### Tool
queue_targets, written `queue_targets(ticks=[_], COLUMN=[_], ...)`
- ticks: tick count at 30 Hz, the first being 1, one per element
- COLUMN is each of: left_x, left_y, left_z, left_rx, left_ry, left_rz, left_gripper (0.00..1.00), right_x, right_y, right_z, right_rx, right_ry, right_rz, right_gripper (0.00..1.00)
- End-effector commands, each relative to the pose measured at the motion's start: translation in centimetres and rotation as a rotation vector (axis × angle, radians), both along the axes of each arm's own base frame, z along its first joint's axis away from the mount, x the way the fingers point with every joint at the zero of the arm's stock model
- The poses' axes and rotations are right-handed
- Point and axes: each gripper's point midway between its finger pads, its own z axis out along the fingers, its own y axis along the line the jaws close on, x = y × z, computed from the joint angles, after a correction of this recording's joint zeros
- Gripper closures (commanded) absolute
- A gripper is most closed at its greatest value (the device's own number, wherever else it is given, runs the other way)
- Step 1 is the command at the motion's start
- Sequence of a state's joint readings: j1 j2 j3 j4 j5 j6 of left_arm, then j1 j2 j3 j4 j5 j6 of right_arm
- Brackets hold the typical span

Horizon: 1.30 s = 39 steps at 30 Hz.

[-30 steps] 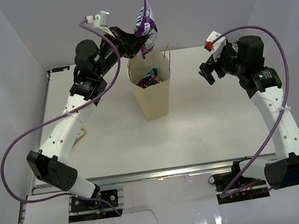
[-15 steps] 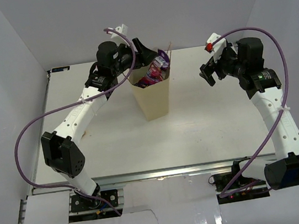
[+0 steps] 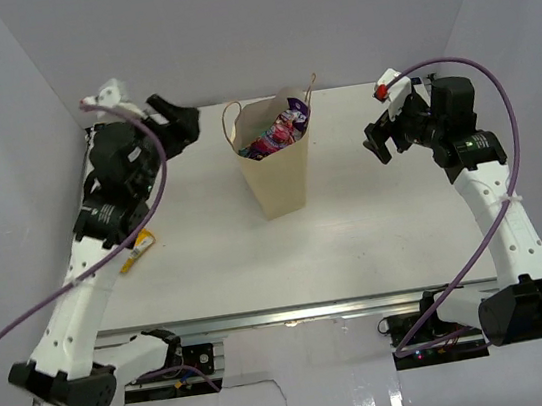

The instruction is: Place the snacks into the paper bag

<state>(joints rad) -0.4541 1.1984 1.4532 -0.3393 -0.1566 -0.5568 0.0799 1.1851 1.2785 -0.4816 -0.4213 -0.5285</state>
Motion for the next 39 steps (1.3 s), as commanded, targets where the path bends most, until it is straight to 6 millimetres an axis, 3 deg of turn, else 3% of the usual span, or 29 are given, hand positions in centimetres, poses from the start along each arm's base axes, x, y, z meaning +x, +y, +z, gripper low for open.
queue_targets(ticks=[1,3,5,7,12,17,23,27,33,39], left_x=[-2.1,-3.9,-6.0,-6.6,-6.1,-4.3,-4.5,-3.9,-3.0,-2.2], left_y=[13.5,16.4,19.2,21.4,22.8,23.2,25.1,23.7,25.1,25.5], left_z=[-16.3,-21.5,-26.7,-28.6,-32.4,-32.5,-35.5,-37.1,-39.1,-40.6], left_rx=[0.109,0.122,0.137,0.188,0.424,0.706,0.939,0.881,0.886,0.814], left_ry=[0.494,0.633,0.768,0.802,0.891,0.839,0.813,0.766,0.812,0.855], left_rz=[0.481,0.526,0.588,0.631,0.532,0.298,0.180,-0.004,0.003,0.004], left_gripper=[0.10,0.02,0.02,0.02,0.02,0.02,0.02,0.08,0.10,0.25], right_x=[-0.2,-0.2,-0.2,-0.3,-0.6,-0.7,-0.2,0.1,0.3,0.2], right_y=[0.0,-0.1,-0.2,-0.2,-0.3,-0.6,-0.8,-0.9,-0.6,-0.7], right_z=[0.5,0.2,-0.1,-0.4,-0.8,-0.9,-0.4,0.3,0.5,0.8], right_rx=[0.025,0.024,0.022,0.022,0.021,0.019,0.018,0.022,0.038,0.041], right_ry=[-0.028,-0.024,-0.018,-0.011,-0.005,-0.006,-0.013,-0.023,-0.020,-0.024], right_rz=[-0.001,-0.003,-0.002,-0.001,-0.002,-0.011,-0.016,-0.012,0.001,-0.008], right_gripper=[0.08,0.08,0.08,0.08,0.08,0.08,0.08,0.08,0.08,0.08])
